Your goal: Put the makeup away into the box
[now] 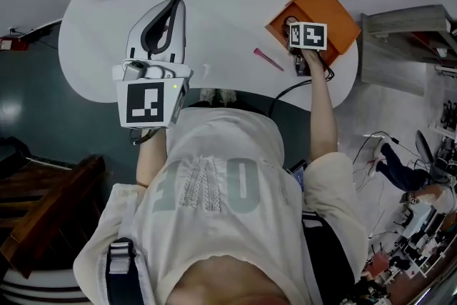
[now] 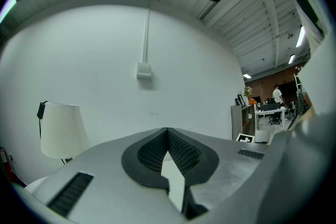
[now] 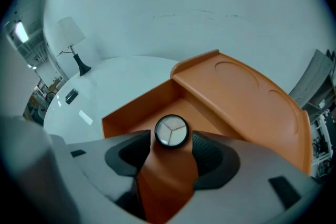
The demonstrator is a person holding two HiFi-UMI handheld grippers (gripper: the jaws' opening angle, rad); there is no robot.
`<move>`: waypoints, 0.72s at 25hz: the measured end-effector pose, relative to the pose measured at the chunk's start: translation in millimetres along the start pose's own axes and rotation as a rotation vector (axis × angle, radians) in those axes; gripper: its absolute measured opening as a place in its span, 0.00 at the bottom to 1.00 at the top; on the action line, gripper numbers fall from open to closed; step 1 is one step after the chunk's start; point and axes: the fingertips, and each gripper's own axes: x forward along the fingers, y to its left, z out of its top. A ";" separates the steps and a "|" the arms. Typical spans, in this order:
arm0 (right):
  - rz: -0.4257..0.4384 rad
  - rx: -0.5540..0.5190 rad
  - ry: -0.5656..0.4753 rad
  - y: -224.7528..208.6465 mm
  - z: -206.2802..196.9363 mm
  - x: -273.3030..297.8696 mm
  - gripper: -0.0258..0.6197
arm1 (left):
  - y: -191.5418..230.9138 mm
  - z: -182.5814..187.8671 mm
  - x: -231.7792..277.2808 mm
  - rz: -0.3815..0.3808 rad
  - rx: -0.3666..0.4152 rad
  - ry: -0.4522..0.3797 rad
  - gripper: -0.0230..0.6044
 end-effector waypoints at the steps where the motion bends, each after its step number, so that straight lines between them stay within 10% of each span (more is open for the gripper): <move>1: -0.001 -0.002 -0.010 0.5 0.8 -2.5 0.42 | -0.6 0.7 0.0 -0.002 0.000 -0.003 0.05; 9: 0.084 -0.055 -0.346 32.1 68.2 -94.7 0.41 | -3.4 5.4 2.6 -0.016 -0.001 -0.018 0.05; 18: 0.120 -0.068 -0.936 88.0 147.4 -257.8 0.05 | -8.8 10.3 4.2 -0.023 0.011 -0.031 0.05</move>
